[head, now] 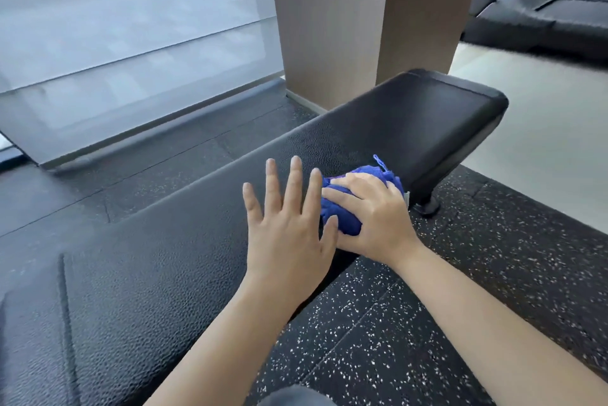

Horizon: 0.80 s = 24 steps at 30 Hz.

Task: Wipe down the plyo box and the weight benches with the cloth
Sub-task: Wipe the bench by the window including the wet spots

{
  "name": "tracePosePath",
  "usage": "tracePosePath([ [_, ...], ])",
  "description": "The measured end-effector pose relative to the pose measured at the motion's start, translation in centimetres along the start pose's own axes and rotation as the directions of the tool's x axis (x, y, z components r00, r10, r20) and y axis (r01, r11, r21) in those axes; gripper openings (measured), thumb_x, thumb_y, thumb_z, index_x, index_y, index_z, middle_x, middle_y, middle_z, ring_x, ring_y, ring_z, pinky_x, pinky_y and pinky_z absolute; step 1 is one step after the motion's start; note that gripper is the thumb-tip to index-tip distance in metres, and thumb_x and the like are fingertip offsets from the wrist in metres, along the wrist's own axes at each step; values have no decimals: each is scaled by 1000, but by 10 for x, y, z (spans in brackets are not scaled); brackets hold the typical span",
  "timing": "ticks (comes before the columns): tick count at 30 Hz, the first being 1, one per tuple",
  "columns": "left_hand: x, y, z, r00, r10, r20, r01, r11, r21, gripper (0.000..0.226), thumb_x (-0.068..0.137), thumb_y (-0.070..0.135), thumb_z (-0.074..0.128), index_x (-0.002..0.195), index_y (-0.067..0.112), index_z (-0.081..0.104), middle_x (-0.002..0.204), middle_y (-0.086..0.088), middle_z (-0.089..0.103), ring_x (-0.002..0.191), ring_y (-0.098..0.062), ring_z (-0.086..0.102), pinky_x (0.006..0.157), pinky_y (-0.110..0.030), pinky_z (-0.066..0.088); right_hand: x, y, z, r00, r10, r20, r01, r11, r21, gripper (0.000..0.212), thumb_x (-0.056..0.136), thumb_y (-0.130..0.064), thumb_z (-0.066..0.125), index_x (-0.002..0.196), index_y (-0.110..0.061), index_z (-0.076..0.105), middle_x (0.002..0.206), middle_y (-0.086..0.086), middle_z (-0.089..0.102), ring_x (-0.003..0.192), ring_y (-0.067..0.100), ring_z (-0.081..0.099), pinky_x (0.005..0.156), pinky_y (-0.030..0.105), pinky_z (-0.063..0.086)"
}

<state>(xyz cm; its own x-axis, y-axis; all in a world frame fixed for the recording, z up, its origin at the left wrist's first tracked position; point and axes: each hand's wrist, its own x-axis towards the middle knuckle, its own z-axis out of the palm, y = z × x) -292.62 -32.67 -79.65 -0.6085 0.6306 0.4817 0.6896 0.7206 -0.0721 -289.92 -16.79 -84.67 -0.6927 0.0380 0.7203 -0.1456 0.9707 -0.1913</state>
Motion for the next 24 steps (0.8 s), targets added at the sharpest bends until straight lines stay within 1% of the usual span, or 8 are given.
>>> tracePosePath([
  [3, 10, -1, 4, 999, 4, -40, -4, 1000, 6, 60, 83, 42, 34, 128, 8, 54, 137, -16, 48, 127, -44, 39, 94, -68, 27, -3, -1, 5, 998, 9, -65, -9, 1000, -12, 43, 68, -46, 58, 104, -25, 70, 105, -2, 67, 103, 23, 62, 78, 45, 48],
  [7, 14, 11, 10, 999, -4, -44, 3, 1000, -12, 60, 83, 41, 34, 129, 7, 52, 137, -17, 47, 127, -45, 39, 93, -69, 27, -8, -3, 7, 984, 73, -165, -78, 997, -26, 42, 72, -45, 54, 102, -23, 72, 105, -1, 67, 105, 21, 58, 82, 43, 47],
  [9, 15, 22, 14, 999, 38, -38, -38, 999, -10, 60, 84, 41, 34, 130, 7, 52, 137, -17, 46, 127, -44, 39, 93, -68, 28, -11, 2, 7, 977, 111, -183, -121, 992, -44, 43, 76, -45, 48, 103, -22, 72, 107, 1, 67, 106, 25, 59, 82, 46, 47],
  [11, 19, 34, 21, 994, 102, -29, -102, 995, -8, 61, 85, 42, 32, 131, 7, 51, 139, -17, 45, 128, -42, 38, 99, -63, 26, -12, 17, 6, 964, 165, -206, -184, 980, -77, 44, 76, -45, 47, 104, -22, 71, 109, 2, 67, 107, 28, 60, 82, 48, 48],
  [14, 35, 49, 34, 988, 150, -38, -150, 989, 13, 60, 88, 41, 31, 131, 6, 50, 139, -18, 44, 130, -42, 35, 100, -58, 15, -8, 55, 4, 907, 286, -309, -332, 937, -109, 44, 73, -47, 54, 104, -22, 71, 109, 4, 67, 107, 31, 60, 82, 47, 50],
  [18, 67, 77, 50, 980, 196, -22, -194, 979, 55, 62, 87, 42, 30, 133, 5, 48, 140, -19, 43, 132, -41, 31, 102, -58, 12, -2, 102, 2, 791, 475, -385, -527, 849, -36, 46, 76, -49, 52, 109, -22, 70, 118, 7, 63, 115, 36, 54, 83, 50, 50],
  [20, 83, 95, 59, 972, 236, 5, -236, 968, 81, 64, 86, 44, 29, 133, 5, 47, 140, -19, 42, 132, -40, 31, 103, -57, 9, -1, 116, 3, 745, 529, -406, -571, 821, 21, 48, 76, -49, 51, 111, -21, 69, 124, 10, 60, 119, 39, 50, 85, 52, 49],
  [24, 108, 111, 78, 960, 267, 81, -275, 954, 122, 66, 84, 45, 29, 133, 5, 48, 142, -17, 40, 134, -35, 25, 106, -53, 0, 4, 137, 4, 700, 574, -424, -589, 800, 111, 50, 76, -51, 51, 111, -21, 69, 127, 13, 58, 121, 42, 47, 88, 52, 45],
])
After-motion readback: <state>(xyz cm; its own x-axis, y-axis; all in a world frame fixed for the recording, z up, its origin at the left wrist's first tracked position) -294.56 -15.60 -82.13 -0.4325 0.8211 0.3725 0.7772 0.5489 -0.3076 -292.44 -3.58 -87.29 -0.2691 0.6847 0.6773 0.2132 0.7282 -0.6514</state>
